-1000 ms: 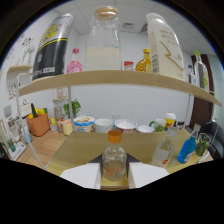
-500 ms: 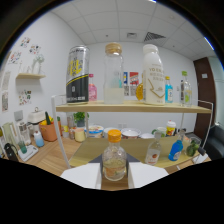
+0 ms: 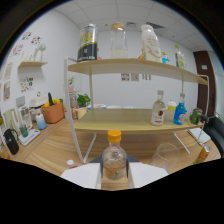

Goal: Make me a cup of Vodka Sunrise.

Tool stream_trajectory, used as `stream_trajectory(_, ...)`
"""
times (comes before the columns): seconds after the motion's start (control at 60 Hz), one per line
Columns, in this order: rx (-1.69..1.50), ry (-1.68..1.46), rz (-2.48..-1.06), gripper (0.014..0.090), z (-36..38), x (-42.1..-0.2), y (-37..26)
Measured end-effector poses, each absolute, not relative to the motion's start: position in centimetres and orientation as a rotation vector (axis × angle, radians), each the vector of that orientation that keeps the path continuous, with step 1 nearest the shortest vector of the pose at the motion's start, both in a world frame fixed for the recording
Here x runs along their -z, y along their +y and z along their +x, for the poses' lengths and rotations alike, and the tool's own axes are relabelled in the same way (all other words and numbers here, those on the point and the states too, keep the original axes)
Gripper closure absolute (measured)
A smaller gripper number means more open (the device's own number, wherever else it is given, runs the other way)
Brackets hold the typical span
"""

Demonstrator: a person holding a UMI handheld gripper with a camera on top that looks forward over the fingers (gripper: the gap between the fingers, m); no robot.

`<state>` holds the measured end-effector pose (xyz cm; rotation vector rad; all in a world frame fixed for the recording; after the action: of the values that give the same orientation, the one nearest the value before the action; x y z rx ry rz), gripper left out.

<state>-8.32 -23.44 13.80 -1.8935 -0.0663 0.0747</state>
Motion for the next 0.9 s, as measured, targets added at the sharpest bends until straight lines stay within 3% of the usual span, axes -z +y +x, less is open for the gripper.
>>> stream_trajectory(0.483, -0.037, -0.037, -2.137, 0.0695, -8.2, -2.0, -20.2)
stream_trajectory(0.833, -0.048, -0.089, -2.171, 0.0677, -8.9, -1.3, -21.5)
stream_trajectory(0.883, -0.056, -0.092, -2.173, 0.0639, -8.8, -1.3, -21.8)
stream_trajectory(0.9, -0.059, -0.094, -2.173, 0.0554, -8.8, -1.3, -21.8)
